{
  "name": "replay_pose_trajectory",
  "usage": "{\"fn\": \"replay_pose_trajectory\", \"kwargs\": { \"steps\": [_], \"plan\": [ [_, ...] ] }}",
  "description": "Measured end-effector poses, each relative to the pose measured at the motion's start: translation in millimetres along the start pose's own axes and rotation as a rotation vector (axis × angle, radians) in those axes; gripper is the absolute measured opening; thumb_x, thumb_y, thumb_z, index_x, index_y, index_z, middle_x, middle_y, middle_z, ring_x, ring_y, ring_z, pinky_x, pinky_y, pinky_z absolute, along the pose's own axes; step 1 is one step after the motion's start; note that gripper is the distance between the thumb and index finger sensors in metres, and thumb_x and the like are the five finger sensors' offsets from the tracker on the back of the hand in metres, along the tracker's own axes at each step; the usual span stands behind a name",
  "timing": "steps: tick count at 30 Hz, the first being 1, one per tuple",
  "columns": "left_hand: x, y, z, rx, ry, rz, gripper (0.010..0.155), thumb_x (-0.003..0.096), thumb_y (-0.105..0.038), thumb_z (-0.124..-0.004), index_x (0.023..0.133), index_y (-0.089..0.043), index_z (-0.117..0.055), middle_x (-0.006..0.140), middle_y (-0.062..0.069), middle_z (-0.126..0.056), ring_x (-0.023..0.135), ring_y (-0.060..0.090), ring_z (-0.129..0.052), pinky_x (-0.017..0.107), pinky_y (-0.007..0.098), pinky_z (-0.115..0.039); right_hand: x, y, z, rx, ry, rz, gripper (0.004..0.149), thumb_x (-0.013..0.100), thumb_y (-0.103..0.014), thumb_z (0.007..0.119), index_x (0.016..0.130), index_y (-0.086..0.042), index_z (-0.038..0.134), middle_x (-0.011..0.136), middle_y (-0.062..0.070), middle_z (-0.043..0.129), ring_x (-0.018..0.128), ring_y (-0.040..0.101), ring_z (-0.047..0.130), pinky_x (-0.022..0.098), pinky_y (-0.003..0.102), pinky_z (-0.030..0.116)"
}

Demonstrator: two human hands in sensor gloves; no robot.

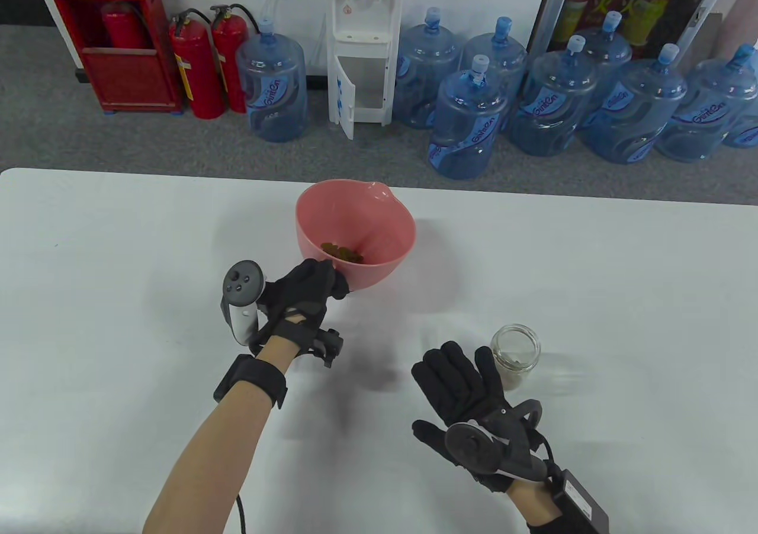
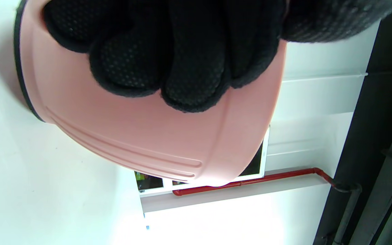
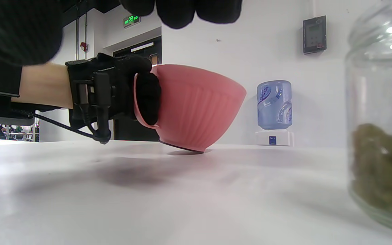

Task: Hold salad bowl and receive raisins poured from storage jar

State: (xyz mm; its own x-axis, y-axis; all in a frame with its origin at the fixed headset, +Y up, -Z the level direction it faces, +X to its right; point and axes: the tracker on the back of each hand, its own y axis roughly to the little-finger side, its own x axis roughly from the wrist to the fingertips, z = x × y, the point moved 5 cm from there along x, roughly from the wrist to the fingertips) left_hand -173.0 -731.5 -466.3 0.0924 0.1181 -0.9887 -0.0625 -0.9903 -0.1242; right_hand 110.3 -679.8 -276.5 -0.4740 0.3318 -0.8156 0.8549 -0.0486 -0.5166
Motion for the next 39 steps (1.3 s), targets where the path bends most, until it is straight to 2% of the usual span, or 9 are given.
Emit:
{"fn": "replay_pose_trajectory", "kwargs": {
  "steps": [5, 7, 9, 13, 17, 21, 26, 32, 39],
  "plan": [
    [-10, 8, 6, -0.020, 0.015, 0.067, 0.037, 0.0433, -0.048, -0.067, 0.055, -0.021, -0.089, 0.060, 0.001, -0.096, 0.063, 0.038, -0.090, 0.068, 0.054, -0.063, 2, -1, 0, -0.002, 0.005, 0.014, 0.089, 0.034, -0.068, 0.074, 0.103, -0.037, 0.029, 0.113, -0.005, 0.031, 0.109, 0.024, 0.038, 0.078, 0.059, 0.025],
    [-14, 10, 13, 0.038, 0.011, 0.085, 0.038, 0.0432, -0.049, -0.067, 0.056, -0.021, -0.089, 0.062, 0.002, -0.096, 0.069, 0.039, -0.087, 0.071, 0.053, -0.060, 3, 0, 1, 0.013, 0.002, 0.025, 0.089, 0.034, -0.068, 0.074, 0.103, -0.037, 0.029, 0.113, -0.005, 0.031, 0.109, 0.025, 0.038, 0.077, 0.059, 0.025],
    [-19, 13, 20, 0.108, 0.005, 0.110, 0.040, 0.0431, -0.051, -0.066, 0.058, -0.022, -0.090, 0.065, 0.001, -0.095, 0.076, 0.043, -0.083, 0.069, 0.058, -0.055, 3, 2, 1, 0.021, 0.001, 0.032, 0.088, 0.034, -0.068, 0.074, 0.103, -0.037, 0.029, 0.113, -0.005, 0.031, 0.109, 0.025, 0.038, 0.077, 0.060, 0.025],
    [-29, 18, 34, 0.193, 0.011, 0.169, 0.045, 0.0436, -0.052, -0.065, 0.064, -0.021, -0.090, 0.075, 0.004, -0.088, 0.087, 0.043, -0.074, 0.070, 0.059, -0.049, 3, 3, 1, 0.026, 0.002, 0.040, 0.088, 0.034, -0.068, 0.074, 0.103, -0.037, 0.029, 0.113, -0.005, 0.031, 0.109, 0.025, 0.038, 0.077, 0.059, 0.025],
    [-38, 20, 40, 0.219, 0.019, 0.217, 0.053, 0.0445, -0.055, -0.063, 0.078, -0.019, -0.084, 0.091, 0.007, -0.075, 0.093, 0.046, -0.063, 0.072, 0.060, -0.042, 4, 4, 1, 0.030, 0.000, 0.046, 0.089, 0.034, -0.068, 0.074, 0.103, -0.037, 0.029, 0.113, -0.005, 0.031, 0.109, 0.025, 0.038, 0.077, 0.059, 0.024],
    [-47, 18, 46, 0.294, 0.044, 0.269, 0.065, 0.0449, -0.057, -0.061, 0.099, -0.020, -0.064, 0.105, 0.010, -0.054, 0.101, 0.048, -0.046, 0.074, 0.060, -0.032, 4, 5, 1, 0.037, 0.000, 0.055, 0.089, 0.034, -0.068, 0.074, 0.103, -0.037, 0.029, 0.113, -0.005, 0.031, 0.109, 0.025, 0.037, 0.077, 0.059, 0.024],
    [-62, 0, 56, 0.525, 0.068, 0.280, 0.072, 0.0452, -0.056, -0.061, 0.105, -0.018, -0.052, 0.110, 0.010, -0.044, 0.103, 0.049, -0.038, 0.073, 0.060, -0.028, 5, 6, 2, 0.059, -0.003, 0.054, 0.089, 0.033, -0.068, 0.074, 0.103, -0.037, 0.029, 0.113, -0.005, 0.030, 0.110, 0.024, 0.037, 0.078, 0.056, 0.023],
    [-84, -39, 52, 0.821, 0.108, 0.168, 0.072, 0.0451, -0.057, -0.061, 0.106, -0.020, -0.051, 0.112, 0.011, -0.039, 0.105, 0.048, -0.034, 0.073, 0.060, -0.026, 4, 3, 4, 0.065, -0.004, 0.045, 0.089, 0.033, -0.068, 0.074, 0.103, -0.038, 0.029, 0.113, -0.005, 0.030, 0.110, 0.024, 0.036, 0.078, 0.057, 0.023],
    [-119, -75, 26, 1.021, 0.170, -0.025, 0.072, 0.0452, -0.058, -0.061, 0.108, -0.025, -0.050, 0.114, 0.010, -0.035, 0.107, 0.047, -0.030, 0.074, 0.060, -0.025, 3, 0, 3, 0.069, 0.004, 0.033, 0.088, 0.033, -0.069, 0.073, 0.103, -0.038, 0.029, 0.113, -0.006, 0.030, 0.110, 0.024, 0.036, 0.078, 0.057, 0.023]
  ]
}}
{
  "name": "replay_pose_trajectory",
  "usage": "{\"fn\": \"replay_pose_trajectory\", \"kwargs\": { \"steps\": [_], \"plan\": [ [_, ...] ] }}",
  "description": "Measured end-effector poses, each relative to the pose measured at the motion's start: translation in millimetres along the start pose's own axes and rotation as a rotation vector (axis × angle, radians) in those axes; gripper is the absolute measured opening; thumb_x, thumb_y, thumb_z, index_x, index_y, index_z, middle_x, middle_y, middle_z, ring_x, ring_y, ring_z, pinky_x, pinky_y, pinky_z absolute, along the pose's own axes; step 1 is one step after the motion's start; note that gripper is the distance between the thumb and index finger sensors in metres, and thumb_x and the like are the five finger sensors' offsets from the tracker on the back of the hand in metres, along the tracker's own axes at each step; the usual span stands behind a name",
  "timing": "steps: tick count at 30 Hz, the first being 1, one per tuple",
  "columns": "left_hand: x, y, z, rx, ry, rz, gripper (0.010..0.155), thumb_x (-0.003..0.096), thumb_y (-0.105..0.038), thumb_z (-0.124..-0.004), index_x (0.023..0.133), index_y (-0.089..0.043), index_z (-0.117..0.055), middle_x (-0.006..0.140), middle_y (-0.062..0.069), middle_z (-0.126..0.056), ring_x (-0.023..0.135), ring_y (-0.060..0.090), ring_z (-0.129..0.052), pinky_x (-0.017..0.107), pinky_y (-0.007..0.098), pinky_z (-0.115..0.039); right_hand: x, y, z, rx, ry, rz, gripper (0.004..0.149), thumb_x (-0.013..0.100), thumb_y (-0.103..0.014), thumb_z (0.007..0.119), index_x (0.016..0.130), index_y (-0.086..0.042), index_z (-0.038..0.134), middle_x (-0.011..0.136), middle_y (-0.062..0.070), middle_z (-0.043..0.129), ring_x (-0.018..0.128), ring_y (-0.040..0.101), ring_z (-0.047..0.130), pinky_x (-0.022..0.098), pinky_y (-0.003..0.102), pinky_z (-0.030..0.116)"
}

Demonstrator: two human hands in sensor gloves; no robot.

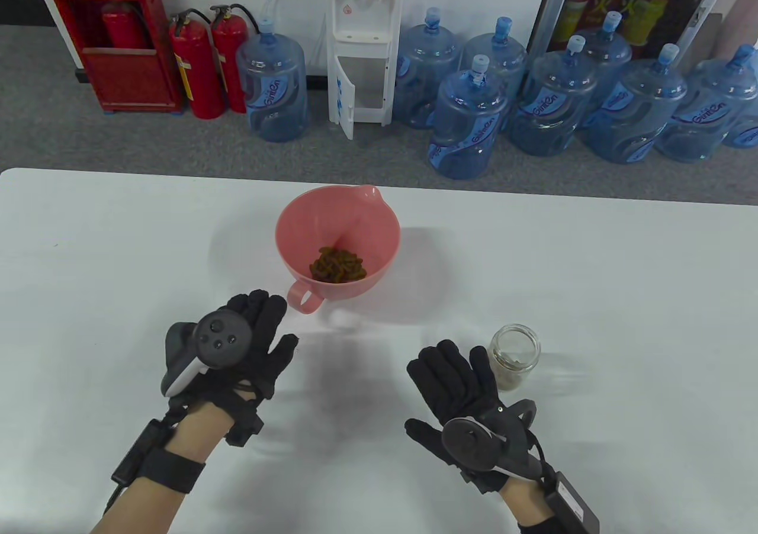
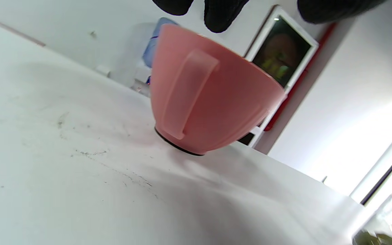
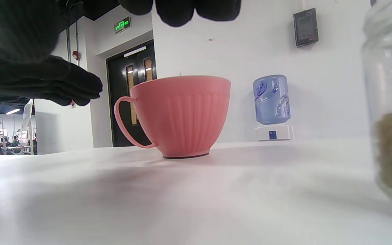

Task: Hold salad bowl and receive raisins poured from storage jar

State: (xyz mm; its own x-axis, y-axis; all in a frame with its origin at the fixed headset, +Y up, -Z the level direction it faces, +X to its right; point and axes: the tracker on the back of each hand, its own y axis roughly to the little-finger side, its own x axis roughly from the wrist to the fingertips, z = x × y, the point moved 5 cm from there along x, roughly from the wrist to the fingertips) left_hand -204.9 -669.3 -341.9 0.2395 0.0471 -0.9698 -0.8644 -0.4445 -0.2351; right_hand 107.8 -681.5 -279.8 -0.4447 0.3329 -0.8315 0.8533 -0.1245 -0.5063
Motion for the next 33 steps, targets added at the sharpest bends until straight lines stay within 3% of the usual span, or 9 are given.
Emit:
{"fn": "replay_pose_trajectory", "kwargs": {
  "steps": [7, 12, 20, 33],
  "plan": [
    [-38, -45, -22, 0.080, 0.029, -0.178, 0.075, 0.0446, -0.063, -0.061, 0.110, -0.031, -0.043, 0.115, 0.007, -0.028, 0.110, 0.045, -0.023, 0.074, 0.060, -0.024, -2, -4, 1, 0.017, -0.001, -0.015, 0.089, 0.033, -0.069, 0.073, 0.103, -0.038, 0.028, 0.113, -0.006, 0.029, 0.110, 0.024, 0.036, 0.078, 0.057, 0.022],
    [-58, -62, -40, 0.149, 0.047, -0.259, 0.076, 0.0438, -0.067, -0.060, 0.110, -0.035, -0.039, 0.116, 0.005, -0.024, 0.110, 0.044, -0.020, 0.074, 0.060, -0.023, -7, -11, 3, 0.031, -0.012, -0.035, 0.089, 0.033, -0.069, 0.073, 0.103, -0.038, 0.028, 0.113, -0.006, 0.029, 0.110, 0.024, 0.036, 0.078, 0.057, 0.022],
    [-64, -50, -67, 0.190, 0.086, -0.267, 0.078, 0.0432, -0.069, -0.059, 0.109, -0.038, -0.031, 0.115, 0.003, -0.016, 0.111, 0.040, -0.012, 0.074, 0.060, -0.021, -9, -16, 10, 0.029, -0.035, -0.053, 0.089, 0.033, -0.069, 0.073, 0.103, -0.038, 0.028, 0.113, -0.005, 0.029, 0.110, 0.024, 0.035, 0.078, 0.058, 0.022],
    [-66, -52, -70, 0.200, 0.082, -0.283, 0.078, 0.0427, -0.070, -0.058, 0.108, -0.039, -0.030, 0.114, 0.003, -0.015, 0.110, 0.039, -0.012, 0.074, 0.059, -0.021, -9, -15, 12, 0.028, -0.043, -0.055, 0.089, 0.033, -0.069, 0.073, 0.103, -0.038, 0.027, 0.113, -0.005, 0.028, 0.110, 0.025, 0.034, 0.077, 0.058, 0.021]
  ]
}}
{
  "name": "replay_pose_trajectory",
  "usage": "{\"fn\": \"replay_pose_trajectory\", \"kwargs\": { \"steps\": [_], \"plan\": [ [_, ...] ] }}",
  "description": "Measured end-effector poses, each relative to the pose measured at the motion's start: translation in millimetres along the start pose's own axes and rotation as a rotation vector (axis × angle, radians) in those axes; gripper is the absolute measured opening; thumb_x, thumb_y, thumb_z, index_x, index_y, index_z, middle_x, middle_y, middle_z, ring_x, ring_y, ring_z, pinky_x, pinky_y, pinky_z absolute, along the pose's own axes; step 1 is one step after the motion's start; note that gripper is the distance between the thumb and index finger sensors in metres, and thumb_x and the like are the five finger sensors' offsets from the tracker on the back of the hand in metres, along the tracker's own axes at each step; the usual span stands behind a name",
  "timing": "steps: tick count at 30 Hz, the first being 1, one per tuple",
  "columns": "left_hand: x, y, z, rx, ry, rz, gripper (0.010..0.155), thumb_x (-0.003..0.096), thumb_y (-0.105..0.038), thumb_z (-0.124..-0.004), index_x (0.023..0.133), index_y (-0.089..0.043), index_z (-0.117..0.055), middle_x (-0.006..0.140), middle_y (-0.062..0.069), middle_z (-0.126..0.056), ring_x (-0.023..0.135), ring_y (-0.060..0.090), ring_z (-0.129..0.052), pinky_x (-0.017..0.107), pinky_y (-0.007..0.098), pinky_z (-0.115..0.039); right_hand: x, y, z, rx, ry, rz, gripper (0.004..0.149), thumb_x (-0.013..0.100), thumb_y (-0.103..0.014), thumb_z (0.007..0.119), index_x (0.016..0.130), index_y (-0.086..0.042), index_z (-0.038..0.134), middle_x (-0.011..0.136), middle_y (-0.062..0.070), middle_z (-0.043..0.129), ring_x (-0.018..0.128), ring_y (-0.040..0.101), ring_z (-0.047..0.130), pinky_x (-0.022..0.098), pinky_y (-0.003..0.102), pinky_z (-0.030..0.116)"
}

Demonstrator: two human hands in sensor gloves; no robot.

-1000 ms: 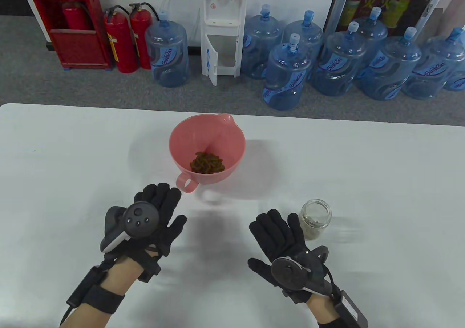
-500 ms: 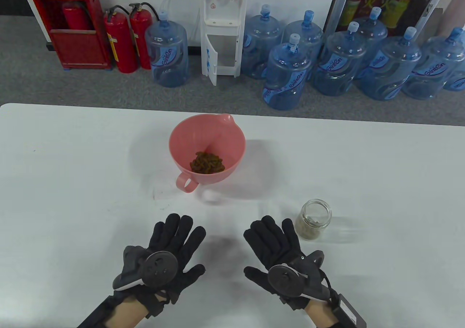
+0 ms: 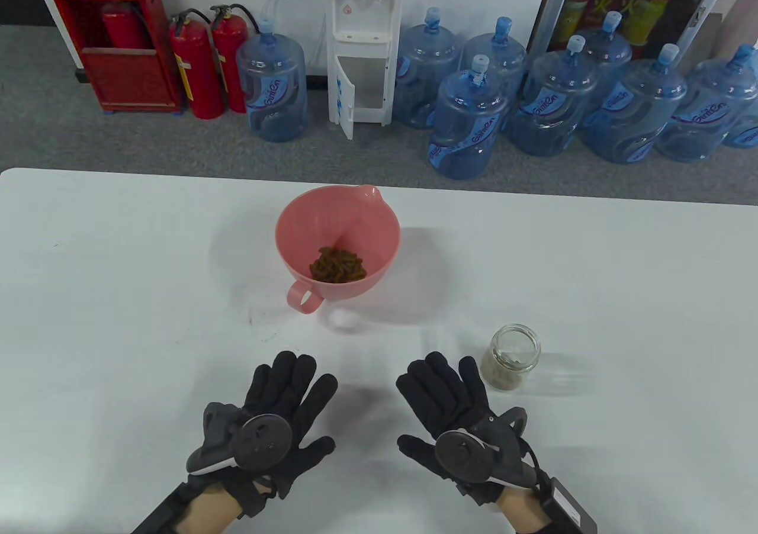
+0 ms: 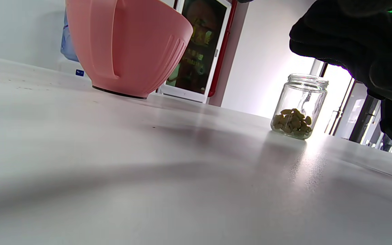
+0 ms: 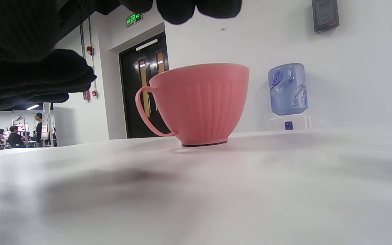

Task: Hold salad bowl and receive raisins poured from storage jar

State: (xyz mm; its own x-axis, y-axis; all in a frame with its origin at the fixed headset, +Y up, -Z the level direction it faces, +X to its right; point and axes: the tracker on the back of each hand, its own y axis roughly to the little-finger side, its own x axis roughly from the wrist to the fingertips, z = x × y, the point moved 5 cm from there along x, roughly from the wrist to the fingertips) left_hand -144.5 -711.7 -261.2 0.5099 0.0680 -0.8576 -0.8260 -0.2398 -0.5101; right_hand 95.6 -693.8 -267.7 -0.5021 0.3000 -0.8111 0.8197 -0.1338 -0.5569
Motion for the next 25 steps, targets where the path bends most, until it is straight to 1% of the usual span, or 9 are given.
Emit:
{"fn": "replay_pose_trajectory", "kwargs": {
  "steps": [8, 25],
  "plan": [
    [0.8, -2.1, -3.1, 0.000, 0.016, -0.009, 0.077, 0.0427, -0.070, -0.058, 0.109, -0.039, -0.031, 0.114, 0.003, -0.015, 0.111, 0.039, -0.012, 0.074, 0.059, -0.022, 0.3, -1.5, 5.4, 0.008, -0.023, -0.009, 0.089, 0.033, -0.069, 0.073, 0.103, -0.038, 0.027, 0.113, -0.005, 0.028, 0.110, 0.025, 0.034, 0.077, 0.058, 0.021],
    [0.4, 0.8, -2.1, -0.014, 0.007, -0.003, 0.077, 0.0428, -0.070, -0.058, 0.109, -0.039, -0.032, 0.114, 0.003, -0.015, 0.111, 0.039, -0.013, 0.074, 0.059, -0.022, -0.2, -1.9, 3.6, 0.006, -0.030, -0.017, 0.089, 0.033, -0.069, 0.073, 0.103, -0.037, 0.027, 0.113, -0.005, 0.028, 0.110, 0.025, 0.034, 0.077, 0.059, 0.021]
  ]
}}
